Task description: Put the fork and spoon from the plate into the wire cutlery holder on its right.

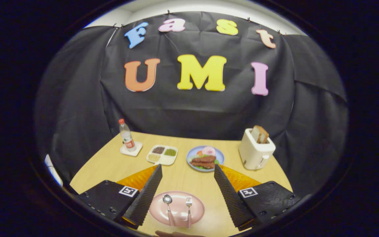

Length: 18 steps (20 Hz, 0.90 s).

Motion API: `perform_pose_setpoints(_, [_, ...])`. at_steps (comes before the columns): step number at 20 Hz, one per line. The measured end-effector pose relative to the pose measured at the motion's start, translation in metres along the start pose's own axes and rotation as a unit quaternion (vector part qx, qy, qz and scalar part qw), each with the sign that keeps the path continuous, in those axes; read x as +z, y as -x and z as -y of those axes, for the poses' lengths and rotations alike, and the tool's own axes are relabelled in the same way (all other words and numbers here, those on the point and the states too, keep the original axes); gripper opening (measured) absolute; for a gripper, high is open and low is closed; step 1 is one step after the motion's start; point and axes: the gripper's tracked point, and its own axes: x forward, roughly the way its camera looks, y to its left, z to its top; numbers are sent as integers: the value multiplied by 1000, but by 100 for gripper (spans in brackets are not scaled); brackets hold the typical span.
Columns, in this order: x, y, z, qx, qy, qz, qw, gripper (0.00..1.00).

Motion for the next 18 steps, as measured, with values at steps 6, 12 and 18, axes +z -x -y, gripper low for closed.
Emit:
perform_pose_setpoints(6, [-119, -39, 10, -15, 7, -143, 990, 95])
perform_pose_setpoints(12, [-178, -58, 8, -11, 20, -197, 980, 85])
perform_pose_setpoints(18, [-216, -77, 2, -7, 20, -220, 975, 57])
